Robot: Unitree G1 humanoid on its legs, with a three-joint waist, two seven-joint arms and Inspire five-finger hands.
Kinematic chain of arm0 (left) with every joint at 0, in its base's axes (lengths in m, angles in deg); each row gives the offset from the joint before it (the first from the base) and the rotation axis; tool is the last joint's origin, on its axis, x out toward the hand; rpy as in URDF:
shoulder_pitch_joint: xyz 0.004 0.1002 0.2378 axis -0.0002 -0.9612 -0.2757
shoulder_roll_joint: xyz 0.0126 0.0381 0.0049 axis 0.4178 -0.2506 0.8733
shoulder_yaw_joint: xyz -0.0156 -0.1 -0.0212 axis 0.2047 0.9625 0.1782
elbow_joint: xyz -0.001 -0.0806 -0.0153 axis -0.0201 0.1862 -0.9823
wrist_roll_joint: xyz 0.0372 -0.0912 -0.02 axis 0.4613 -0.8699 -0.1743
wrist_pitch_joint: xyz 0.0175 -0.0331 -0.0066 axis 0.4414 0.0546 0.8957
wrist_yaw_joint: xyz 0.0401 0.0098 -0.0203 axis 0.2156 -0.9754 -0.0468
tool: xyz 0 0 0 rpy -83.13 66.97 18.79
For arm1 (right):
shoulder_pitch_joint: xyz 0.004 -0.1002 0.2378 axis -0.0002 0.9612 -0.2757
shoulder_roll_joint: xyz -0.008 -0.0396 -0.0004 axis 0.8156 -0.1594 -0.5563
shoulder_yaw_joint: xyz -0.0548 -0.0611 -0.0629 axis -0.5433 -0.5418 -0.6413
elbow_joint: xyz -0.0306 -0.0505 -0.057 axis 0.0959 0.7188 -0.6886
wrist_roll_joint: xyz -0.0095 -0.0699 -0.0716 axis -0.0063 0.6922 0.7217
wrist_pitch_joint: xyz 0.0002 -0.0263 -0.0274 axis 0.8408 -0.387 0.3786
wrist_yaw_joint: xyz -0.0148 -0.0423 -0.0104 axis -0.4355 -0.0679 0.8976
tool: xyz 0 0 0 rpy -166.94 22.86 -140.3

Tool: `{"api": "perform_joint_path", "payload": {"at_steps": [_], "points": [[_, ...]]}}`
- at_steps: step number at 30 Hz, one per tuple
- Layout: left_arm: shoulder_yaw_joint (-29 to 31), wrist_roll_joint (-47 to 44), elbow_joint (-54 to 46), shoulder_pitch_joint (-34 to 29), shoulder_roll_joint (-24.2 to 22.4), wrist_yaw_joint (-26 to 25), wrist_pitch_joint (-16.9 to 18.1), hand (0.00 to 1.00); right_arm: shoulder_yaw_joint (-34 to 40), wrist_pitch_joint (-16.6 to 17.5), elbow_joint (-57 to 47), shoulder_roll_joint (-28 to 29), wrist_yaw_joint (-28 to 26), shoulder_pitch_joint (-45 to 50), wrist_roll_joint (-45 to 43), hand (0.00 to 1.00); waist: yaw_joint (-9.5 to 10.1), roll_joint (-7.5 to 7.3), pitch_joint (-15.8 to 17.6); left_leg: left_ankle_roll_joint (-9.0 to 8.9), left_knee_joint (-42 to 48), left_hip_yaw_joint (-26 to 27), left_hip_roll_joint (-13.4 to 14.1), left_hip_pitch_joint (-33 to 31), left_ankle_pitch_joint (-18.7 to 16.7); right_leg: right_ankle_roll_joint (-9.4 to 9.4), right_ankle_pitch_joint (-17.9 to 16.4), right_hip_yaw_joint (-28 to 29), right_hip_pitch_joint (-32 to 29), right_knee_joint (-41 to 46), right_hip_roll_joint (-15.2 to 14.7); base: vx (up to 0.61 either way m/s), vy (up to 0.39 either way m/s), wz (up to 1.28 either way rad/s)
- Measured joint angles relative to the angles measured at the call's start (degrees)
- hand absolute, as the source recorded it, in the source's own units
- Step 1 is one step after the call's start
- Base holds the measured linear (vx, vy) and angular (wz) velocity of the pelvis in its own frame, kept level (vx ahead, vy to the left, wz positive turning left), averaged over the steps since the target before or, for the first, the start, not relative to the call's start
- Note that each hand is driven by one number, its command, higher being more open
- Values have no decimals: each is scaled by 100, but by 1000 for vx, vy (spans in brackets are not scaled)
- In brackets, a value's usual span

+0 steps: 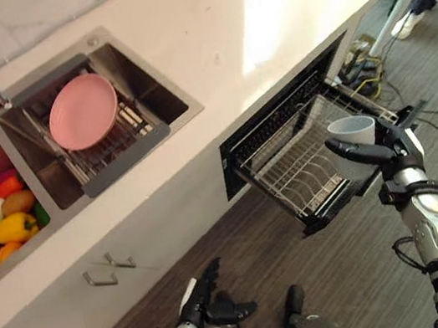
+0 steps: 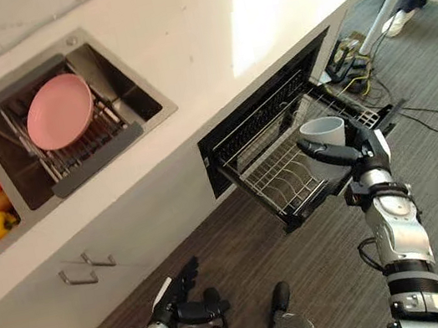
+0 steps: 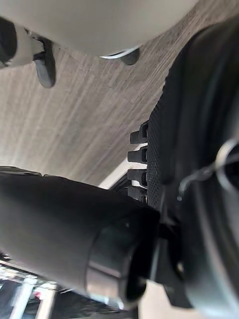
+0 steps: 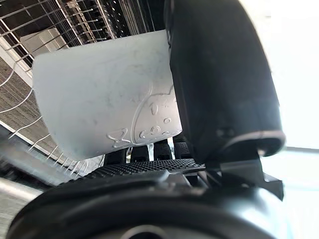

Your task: Walk over to the sink, pick up the cup, carry it to the dishwasher, place the cup inside the dishwasher, then close the dishwasher door

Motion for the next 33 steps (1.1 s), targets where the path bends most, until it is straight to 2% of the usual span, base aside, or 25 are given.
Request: {"api": "perform_joint_path", "payload": {"at_steps": [4,7,11,15,19,25,32,33], "points": [[386,-14,28,55,-24,-180,176,100,-129,-48,363,-234,17,-662,191,0,174,-97,340,-3,115,-112,-8,-237,-5,12,11,-108,-131,32,-10,40,26,16],[560,-10,45,229,-25,-261,327,100,-337,-119,880,-572,-4,-1344,378,0,310,-95,662,4,199,-154,-3,-387,-10,-2,81,-124,-236,70,-10,0,45,9],[744,-17,82,380,-45,-369,418,100,-499,-246,1226,-730,-30,-1886,426,0,419,-89,901,51,381,-180,16,-638,-48,-13,212,-124,-394,72,-7,-19,55,4],[1006,-129,240,457,-131,-477,502,100,-856,-402,1494,-899,-141,-2164,517,0,493,-86,947,112,598,-193,29,-948,-121,-21,322,-121,-627,119,-9,-20,69,0],[1124,-124,486,595,-107,-551,519,100,-1032,-566,1822,-1042,-238,-2379,523,0,592,-53,992,90,702,-195,32,-1248,-169,-42,382,-120,-890,143,-17,-7,53,1],[1215,-159,882,608,-104,-616,535,100,-1147,-618,2207,-1097,-277,-2708,542,0,650,137,1108,114,945,-225,31,-1675,-160,-42,382,-121,-1176,142,-29,24,19,2],[1196,-241,917,609,-169,-641,741,100,-1181,-618,2360,-1114,-231,-2846,727,0,752,257,1160,85,1141,-228,31,-2013,-198,-69,361,-110,-1414,139,-43,-6,40,1],[1190,-233,921,609,-180,-665,758,100,-1181,-618,2383,-1114,-209,-2885,723,100,754,275,1166,85,1158,-227,30,-2048,-198,-70,360,-108,-1446,141,-46,-25,34,1]]}}
